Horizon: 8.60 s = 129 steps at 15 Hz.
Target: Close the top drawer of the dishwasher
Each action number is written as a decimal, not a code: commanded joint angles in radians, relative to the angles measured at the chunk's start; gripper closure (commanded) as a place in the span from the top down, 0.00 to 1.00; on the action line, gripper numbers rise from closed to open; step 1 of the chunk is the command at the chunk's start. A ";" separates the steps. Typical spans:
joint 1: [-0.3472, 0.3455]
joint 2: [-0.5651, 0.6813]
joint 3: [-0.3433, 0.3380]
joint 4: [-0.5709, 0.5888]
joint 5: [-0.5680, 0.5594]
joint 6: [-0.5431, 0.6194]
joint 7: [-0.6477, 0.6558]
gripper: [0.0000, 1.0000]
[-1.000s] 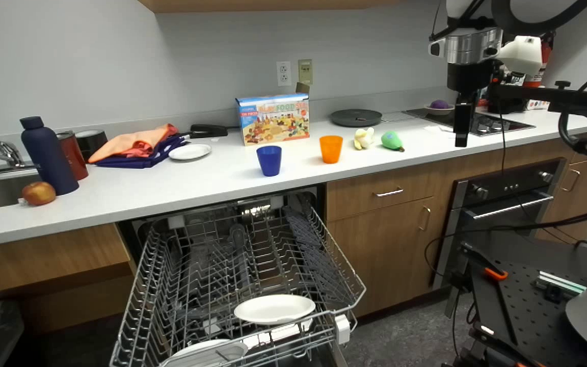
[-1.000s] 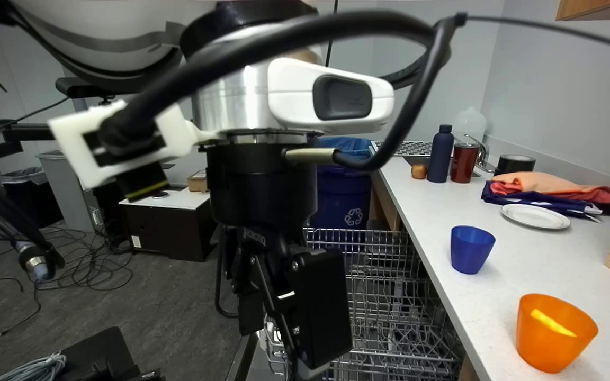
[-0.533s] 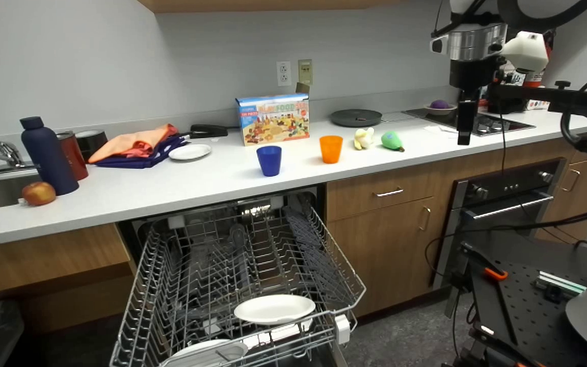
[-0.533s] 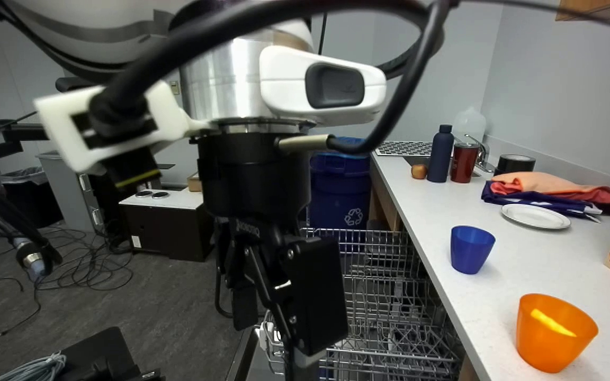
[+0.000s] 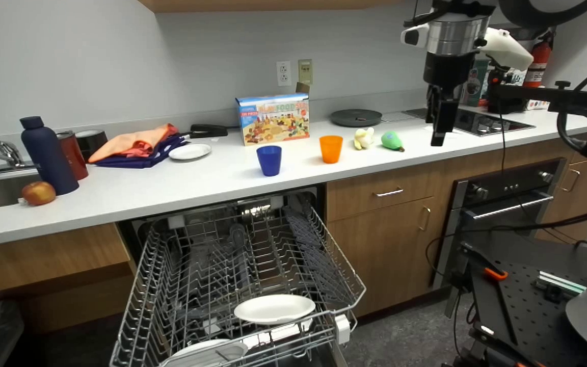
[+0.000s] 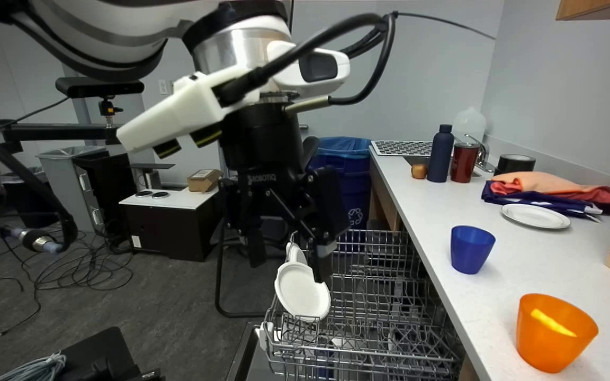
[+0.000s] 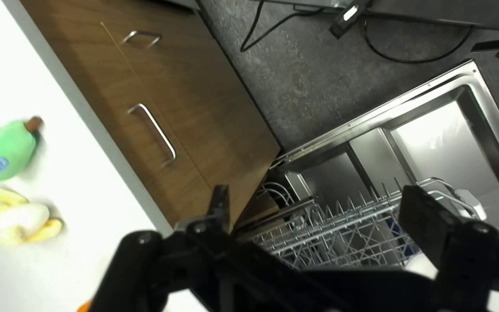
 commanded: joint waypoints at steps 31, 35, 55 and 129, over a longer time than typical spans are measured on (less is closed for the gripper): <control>0.257 0.518 0.110 0.235 0.412 0.470 -0.149 1.00; 0.288 0.667 0.156 0.309 0.513 0.501 -0.256 1.00; 0.257 0.889 0.257 0.480 0.391 0.421 -0.224 1.00; 0.452 1.384 0.046 0.860 0.003 0.558 0.288 0.00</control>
